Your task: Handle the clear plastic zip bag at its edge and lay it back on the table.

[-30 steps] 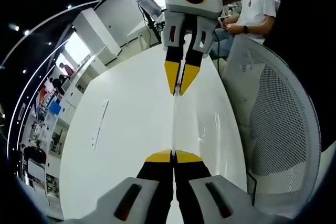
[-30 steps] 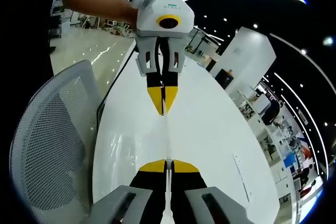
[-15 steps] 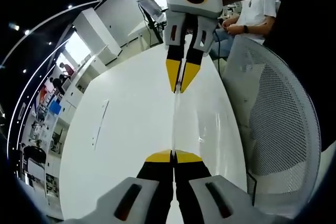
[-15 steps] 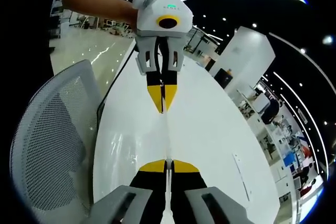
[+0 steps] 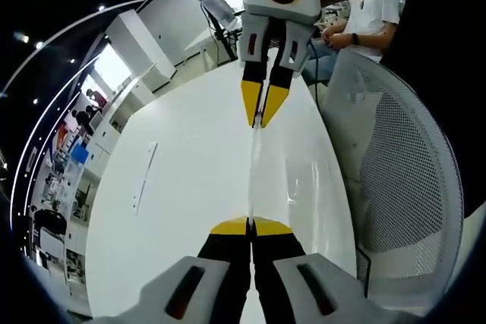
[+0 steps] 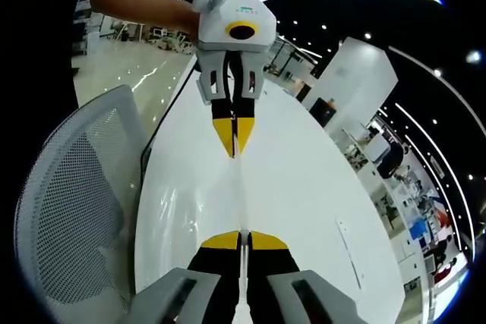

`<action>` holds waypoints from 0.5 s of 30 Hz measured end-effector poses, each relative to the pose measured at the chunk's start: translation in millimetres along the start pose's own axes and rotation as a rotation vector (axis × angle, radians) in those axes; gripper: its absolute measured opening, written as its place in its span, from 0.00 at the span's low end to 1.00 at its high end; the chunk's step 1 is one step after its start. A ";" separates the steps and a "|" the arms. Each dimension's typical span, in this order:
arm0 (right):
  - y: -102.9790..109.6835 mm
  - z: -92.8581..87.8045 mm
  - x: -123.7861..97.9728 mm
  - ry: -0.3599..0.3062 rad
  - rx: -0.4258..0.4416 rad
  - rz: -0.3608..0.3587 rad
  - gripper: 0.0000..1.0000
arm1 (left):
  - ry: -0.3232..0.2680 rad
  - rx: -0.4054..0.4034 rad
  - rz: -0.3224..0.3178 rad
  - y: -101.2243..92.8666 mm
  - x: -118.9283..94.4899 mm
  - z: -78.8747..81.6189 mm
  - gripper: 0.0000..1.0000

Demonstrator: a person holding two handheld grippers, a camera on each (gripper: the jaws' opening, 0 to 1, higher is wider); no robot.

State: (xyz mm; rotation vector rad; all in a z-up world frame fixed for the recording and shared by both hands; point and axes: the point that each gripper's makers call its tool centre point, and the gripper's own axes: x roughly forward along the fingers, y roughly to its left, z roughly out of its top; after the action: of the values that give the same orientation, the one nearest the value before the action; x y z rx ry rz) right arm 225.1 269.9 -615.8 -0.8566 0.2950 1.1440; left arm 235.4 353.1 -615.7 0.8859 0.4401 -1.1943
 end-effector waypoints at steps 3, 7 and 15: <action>-0.2 -0.9 -0.3 0.001 0.002 -0.002 0.00 | 0.001 -0.001 0.000 0.3 -0.3 -0.5 0.00; -0.5 -1.8 -0.5 0.001 0.003 -0.002 0.00 | 0.002 -0.002 -0.003 0.8 -0.5 -1.7 0.00; -0.8 -2.7 -0.9 0.003 0.002 -0.002 0.00 | 0.003 -0.004 -0.003 0.2 -0.8 -1.8 0.00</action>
State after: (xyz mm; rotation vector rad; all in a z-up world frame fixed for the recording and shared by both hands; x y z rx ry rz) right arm 226.0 267.3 -616.7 -0.8565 0.2978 1.1401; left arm 235.5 354.9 -616.1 0.8842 0.4460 -1.1950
